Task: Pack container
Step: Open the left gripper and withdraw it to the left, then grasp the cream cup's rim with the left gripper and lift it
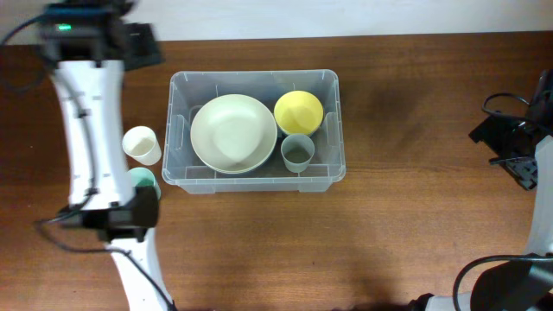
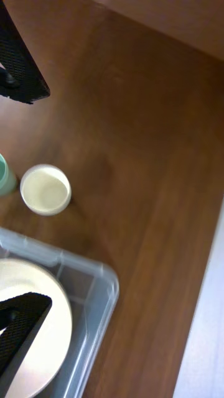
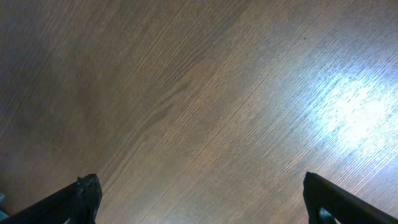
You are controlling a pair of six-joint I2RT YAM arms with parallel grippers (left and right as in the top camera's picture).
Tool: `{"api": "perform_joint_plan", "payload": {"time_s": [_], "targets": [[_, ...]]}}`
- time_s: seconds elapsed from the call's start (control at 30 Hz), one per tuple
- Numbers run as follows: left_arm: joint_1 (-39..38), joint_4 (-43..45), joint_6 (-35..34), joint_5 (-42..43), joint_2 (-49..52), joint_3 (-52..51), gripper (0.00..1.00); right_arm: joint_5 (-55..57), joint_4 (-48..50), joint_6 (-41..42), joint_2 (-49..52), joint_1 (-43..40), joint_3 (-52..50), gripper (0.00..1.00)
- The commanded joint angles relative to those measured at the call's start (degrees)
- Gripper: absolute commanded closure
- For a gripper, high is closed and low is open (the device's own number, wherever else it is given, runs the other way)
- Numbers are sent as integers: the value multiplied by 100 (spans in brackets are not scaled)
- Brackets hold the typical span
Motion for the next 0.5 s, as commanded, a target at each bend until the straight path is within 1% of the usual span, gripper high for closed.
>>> {"api": "perform_joint_plan", "payload": {"time_s": [0.0,0.17,0.3,0.4,0.47], "targets": [[549,-24,-197,737,-481,-651,1,9,15,24,17,-9,-35,1],[1051,-24,-216,807,-728,-2039,0,9,13,24,17,-9,-35,1],[1167,15,-208,807,-726,-3058,1,9,13,24,17,-9,-35,1],[1167,295,31,914,-726,-3829,1,9,15,24,17,-9,-35,1],[1167,581,68,1001,-721,-4262,1,9,13,24,17,-9,-35,1]]}}
